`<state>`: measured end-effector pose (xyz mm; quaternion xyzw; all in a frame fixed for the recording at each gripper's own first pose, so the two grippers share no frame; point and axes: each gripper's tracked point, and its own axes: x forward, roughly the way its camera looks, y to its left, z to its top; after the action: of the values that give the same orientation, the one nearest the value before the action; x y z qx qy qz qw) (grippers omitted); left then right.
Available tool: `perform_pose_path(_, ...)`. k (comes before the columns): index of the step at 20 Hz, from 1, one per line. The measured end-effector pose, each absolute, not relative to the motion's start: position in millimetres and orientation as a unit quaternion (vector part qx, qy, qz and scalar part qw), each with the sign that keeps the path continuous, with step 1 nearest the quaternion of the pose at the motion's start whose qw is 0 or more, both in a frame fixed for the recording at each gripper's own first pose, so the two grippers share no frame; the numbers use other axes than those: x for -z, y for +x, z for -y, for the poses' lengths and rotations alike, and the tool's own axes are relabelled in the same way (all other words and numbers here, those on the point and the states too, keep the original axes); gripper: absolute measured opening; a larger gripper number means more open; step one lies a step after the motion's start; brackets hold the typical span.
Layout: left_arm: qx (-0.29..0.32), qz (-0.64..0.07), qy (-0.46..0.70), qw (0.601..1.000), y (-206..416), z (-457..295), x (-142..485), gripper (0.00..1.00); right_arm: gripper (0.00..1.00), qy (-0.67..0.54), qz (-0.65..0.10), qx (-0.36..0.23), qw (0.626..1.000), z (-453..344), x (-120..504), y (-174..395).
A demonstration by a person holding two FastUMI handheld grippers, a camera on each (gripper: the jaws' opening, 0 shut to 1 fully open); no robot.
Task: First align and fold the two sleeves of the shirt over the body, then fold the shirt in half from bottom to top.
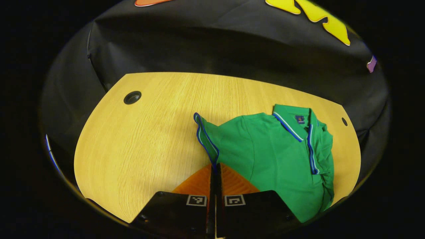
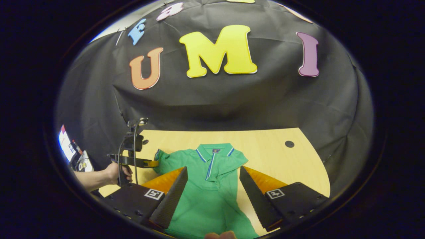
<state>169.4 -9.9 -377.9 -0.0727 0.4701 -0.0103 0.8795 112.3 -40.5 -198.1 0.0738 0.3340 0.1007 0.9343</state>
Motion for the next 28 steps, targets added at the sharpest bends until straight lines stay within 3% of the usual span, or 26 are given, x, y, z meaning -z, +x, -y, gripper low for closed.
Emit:
perform_pose_path(5,0.025,-0.439,-0.079,0.895,176,42,332,0.07,0.96,0.081,-0.325,-0.094,0.937,45,189,109)
perform_pose_path(12,0.085,-0.420,-0.076,0.900,191,144,297,0.07,0.96,0.076,-0.308,-0.069,0.946,71,173,96)
perform_pose_path(13,0.091,-0.421,-0.074,0.899,191,156,297,0.07,0.92,0.076,-0.305,-0.064,0.947,75,171,95)
perform_pose_path(14,0.092,-0.422,-0.073,0.899,190,163,297,0.07,0.96,0.077,-0.304,-0.058,0.948,80,172,93)
perform_pose_path(17,0.091,-0.420,-0.076,0.900,188,178,291,0.09,0.96,0.082,-0.315,-0.047,0.945,88,184,88)
perform_pose_path(19,0.091,-0.413,-0.076,0.903,186,180,284,0.36,0.96,0.079,-0.318,-0.046,0.944,88,189,87)
perform_pose_path(22,0.073,-0.396,-0.053,0.914,180,161,268,0.97,0.96,0.069,-0.317,-0.054,0.945,79,192,86)
perform_pose_path(28,0.046,-0.352,-0.051,0.934,139,132,223,1.00,0.96,0.044,-0.287,-0.098,0.952,60,183,79)
